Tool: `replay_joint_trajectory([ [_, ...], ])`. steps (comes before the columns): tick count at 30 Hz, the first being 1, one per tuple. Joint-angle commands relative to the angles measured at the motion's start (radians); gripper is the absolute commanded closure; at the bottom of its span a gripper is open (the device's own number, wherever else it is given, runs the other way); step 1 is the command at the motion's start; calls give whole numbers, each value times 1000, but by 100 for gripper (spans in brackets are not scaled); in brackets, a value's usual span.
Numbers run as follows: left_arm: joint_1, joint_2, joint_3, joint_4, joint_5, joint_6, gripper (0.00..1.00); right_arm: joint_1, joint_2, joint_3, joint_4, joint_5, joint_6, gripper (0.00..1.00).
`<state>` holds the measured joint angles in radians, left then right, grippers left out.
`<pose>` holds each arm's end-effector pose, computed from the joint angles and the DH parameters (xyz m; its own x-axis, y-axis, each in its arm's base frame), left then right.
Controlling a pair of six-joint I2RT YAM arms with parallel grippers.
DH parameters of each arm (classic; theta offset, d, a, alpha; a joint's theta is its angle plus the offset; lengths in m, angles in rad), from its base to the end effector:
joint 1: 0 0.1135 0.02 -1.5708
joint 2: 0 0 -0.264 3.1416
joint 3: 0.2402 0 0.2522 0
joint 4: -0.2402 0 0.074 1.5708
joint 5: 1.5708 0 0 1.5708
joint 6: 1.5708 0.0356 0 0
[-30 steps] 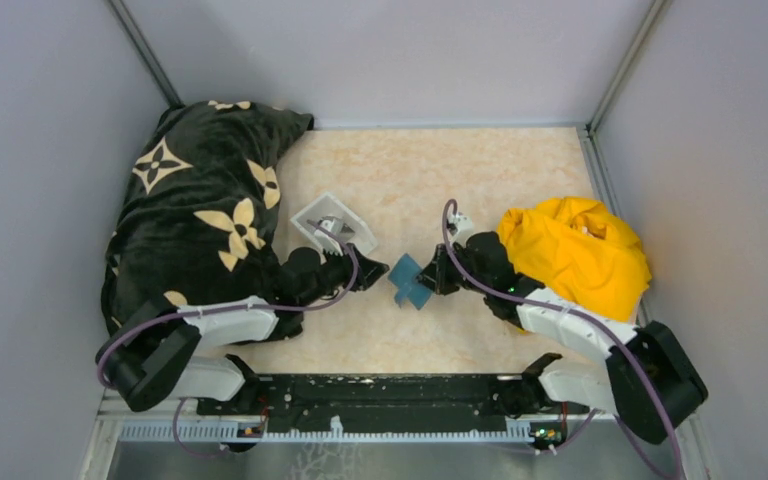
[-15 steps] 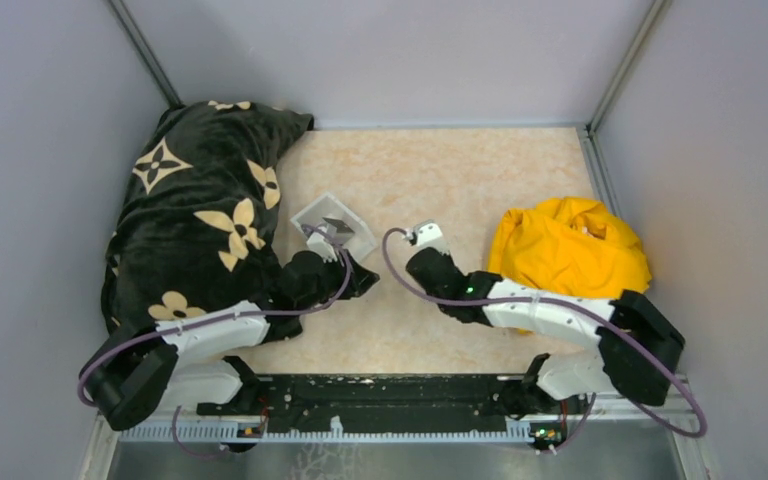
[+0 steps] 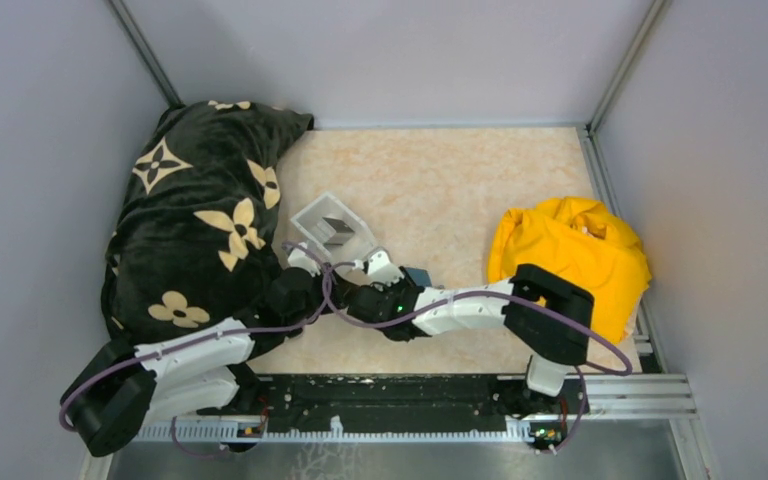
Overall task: Put the credit cards into the card holder
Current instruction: Close the card holder at the center of the board.
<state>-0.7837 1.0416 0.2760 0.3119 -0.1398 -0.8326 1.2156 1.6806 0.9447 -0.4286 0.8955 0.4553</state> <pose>0.1474 -0.1399 0.1670 -0.6603 -0.3760 -0.6501 0.1811 0.7604 -0.6237 0.1335 0.2799 0.1675 -0.4975 -0.5507 -0.6702 -0.2896 0.8337 -0.4702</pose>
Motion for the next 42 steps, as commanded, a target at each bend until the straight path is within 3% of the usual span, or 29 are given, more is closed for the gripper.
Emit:
replay_joint_trajectory([
  [1, -4, -37, -22, -36, -35, -21, 51, 72, 68, 79, -67, 20, 105, 59],
  [7, -6, -37, -31, -37, -34, -26, 51, 108, 35, 111, -113, 12, 151, 53],
  [9, -6, -24, -30, -27, -31, -24, 51, 113, -9, 105, -115, 6, 160, 45],
  [15, -27, 32, 1, -13, -21, -17, 50, 113, -148, 71, -92, -31, 168, 41],
  [18, -62, 41, 13, -9, -27, -9, 38, 92, -248, 3, -16, -44, 156, 38],
  [23, -135, 53, 27, 14, -57, 3, 18, -52, -459, -157, 137, -206, 103, 43],
  [25, -164, 81, 40, 38, -61, 6, 15, -104, -511, -192, 141, -229, 75, 45],
  [32, -233, 286, 151, 77, -92, -19, 16, -270, -580, -245, 120, -372, 42, 53],
  [42, -239, 487, 299, 65, -159, -9, 22, -390, -527, -251, 148, -540, -16, 56],
])
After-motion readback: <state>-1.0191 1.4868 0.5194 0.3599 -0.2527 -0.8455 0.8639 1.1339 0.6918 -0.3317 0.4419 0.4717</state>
